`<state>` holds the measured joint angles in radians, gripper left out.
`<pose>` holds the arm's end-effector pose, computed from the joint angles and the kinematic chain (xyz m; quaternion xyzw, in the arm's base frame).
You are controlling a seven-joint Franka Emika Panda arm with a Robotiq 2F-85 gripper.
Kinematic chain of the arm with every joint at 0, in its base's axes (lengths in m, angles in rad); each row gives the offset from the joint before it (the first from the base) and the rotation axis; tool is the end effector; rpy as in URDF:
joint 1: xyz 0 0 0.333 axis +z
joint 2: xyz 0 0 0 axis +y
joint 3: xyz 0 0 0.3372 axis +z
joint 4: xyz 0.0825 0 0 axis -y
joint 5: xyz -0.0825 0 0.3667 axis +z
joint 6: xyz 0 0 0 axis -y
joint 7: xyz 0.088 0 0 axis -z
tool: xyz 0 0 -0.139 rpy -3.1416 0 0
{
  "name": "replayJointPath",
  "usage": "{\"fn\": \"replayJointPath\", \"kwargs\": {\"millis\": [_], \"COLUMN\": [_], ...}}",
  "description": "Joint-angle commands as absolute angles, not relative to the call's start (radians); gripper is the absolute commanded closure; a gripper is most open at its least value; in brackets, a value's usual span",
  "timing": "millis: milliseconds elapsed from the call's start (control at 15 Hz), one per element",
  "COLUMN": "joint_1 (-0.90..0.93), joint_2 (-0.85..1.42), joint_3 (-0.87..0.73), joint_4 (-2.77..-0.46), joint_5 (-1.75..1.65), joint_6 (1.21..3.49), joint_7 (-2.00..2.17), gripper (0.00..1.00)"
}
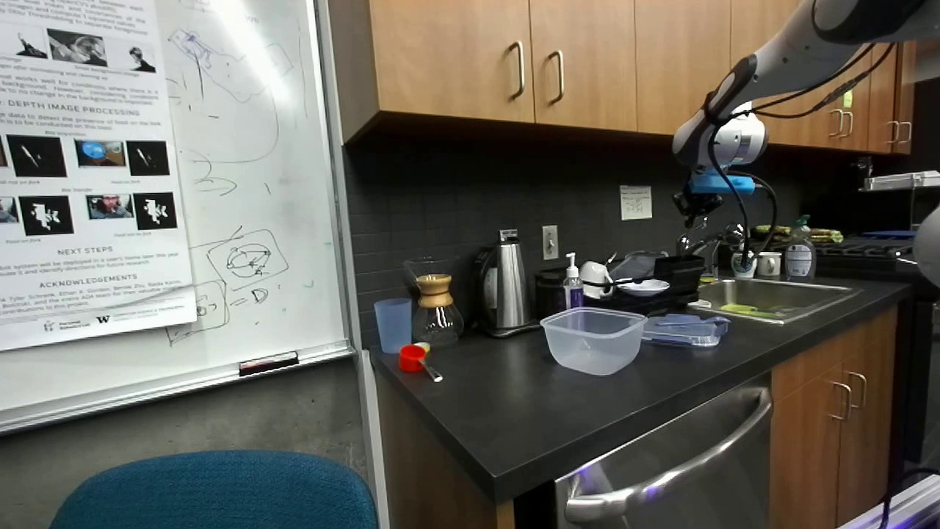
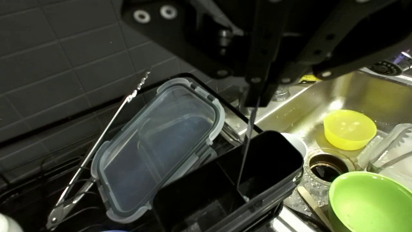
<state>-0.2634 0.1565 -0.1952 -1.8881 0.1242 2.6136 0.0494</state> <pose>0.5822 -0.2812 0.4914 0.9181 -0.2768 0.2825 0.0270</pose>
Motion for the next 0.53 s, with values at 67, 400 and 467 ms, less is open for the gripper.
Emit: {"fn": "replayJointPath", "kwargs": {"millis": [67, 400, 467], "joint_1": [-0.232, -0.229, -0.24], "joint_2": [0.036, -0.064, -0.091], "joint_3": [-0.213, -0.21, -0.198], "joint_4": [-2.002, -2.091, -2.114], "joint_5": [0.053, -0.044, -0.076], "joint_6": [2.674, 2.735, 2.745], "joint_7": [0.133, 0.236, 0.265], "gripper": [0.99, 0.99, 0.99]}}
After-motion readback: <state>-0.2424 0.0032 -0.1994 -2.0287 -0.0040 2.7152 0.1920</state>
